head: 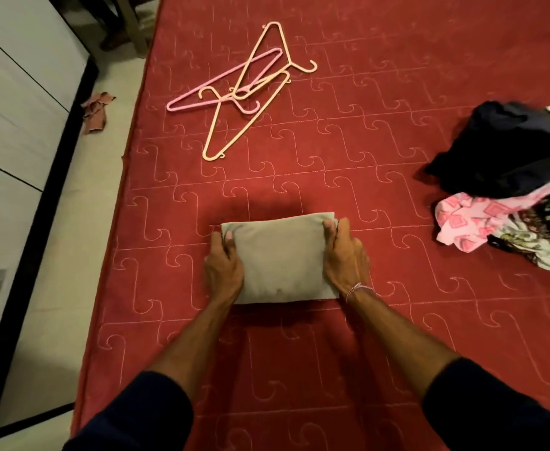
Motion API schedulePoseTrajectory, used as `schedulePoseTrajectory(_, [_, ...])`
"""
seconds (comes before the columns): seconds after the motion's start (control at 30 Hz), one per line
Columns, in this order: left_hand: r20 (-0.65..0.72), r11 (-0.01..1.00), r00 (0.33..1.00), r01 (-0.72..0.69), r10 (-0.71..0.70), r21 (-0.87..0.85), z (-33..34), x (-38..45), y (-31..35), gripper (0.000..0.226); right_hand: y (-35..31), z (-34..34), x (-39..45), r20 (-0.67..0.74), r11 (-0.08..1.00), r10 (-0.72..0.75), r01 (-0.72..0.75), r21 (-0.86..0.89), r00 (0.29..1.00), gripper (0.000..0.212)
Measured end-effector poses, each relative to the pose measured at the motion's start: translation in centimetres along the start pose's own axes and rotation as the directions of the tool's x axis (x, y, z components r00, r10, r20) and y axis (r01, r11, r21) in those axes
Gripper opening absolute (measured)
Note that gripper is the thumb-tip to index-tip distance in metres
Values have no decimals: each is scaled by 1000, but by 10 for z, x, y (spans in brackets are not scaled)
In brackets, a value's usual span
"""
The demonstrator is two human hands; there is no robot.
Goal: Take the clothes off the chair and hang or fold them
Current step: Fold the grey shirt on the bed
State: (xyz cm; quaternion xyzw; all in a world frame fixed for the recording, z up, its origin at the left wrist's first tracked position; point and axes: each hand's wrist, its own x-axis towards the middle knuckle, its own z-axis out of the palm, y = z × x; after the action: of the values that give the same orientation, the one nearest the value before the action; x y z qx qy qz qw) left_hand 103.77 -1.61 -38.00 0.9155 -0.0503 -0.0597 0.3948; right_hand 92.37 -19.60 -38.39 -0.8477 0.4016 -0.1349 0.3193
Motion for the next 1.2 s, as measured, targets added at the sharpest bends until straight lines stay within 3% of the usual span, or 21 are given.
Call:
schedulePoseTrajectory(0.27, [-24, 947, 1000, 8, -1, 321, 37, 28, -22, 43, 11, 36, 24, -35, 929, 173, -175, -325, 984, 49])
schedulePoseTrajectory(0.4, [-72, 903, 997, 11, 22, 429, 41, 26, -18, 34, 9, 45, 19, -149, 943, 171, -206, -263, 974, 32])
schedulePoseTrajectory(0.43, [-81, 893, 992, -53, 100, 448, 41, 26, -19, 32, 9, 47, 18, -188, 949, 116, -165, -268, 975, 28])
schedulePoseTrajectory(0.5, [-4, 807, 930, -317, 367, 498, 42, 25, -19, 37, 5, 49, 14, -224, 954, -50, -20, -299, 973, 35])
schedulePoseTrajectory(0.57, [186, 674, 771, -627, 609, 390, 49, 18, -18, 43, -5, 53, 8, -110, 941, -259, 224, -255, 960, 46])
schedulePoseTrajectory(0.6, [271, 631, 704, -709, 656, 316, 52, 14, -16, 45, -9, 56, 4, -8, 918, -340, 329, -222, 941, 50])
schedulePoseTrajectory(0.67, [404, 620, 657, -748, 637, 238, 56, 10, -16, 49, -7, 66, -2, 180, 892, -383, 414, -183, 906, 54])
schedulePoseTrajectory(0.8, [501, 609, 692, -711, 519, 351, 58, 15, -27, 54, 9, 70, 0, 292, 876, -318, 397, -273, 902, 61])
schedulePoseTrajectory(0.9, [439, 691, 810, -572, 389, 443, 57, 14, -30, 66, 10, 63, 2, 245, 883, -215, 295, -364, 945, 69])
schedulePoseTrajectory(1.03, [349, 757, 894, -430, 281, 491, 59, 11, -29, 74, 10, 63, 0, 223, 892, -141, 221, -394, 965, 74])
schedulePoseTrajectory(1.2, [328, 792, 914, -379, 240, 478, 60, 12, -29, 67, 7, 63, 1, 218, 904, -81, 164, -395, 973, 77])
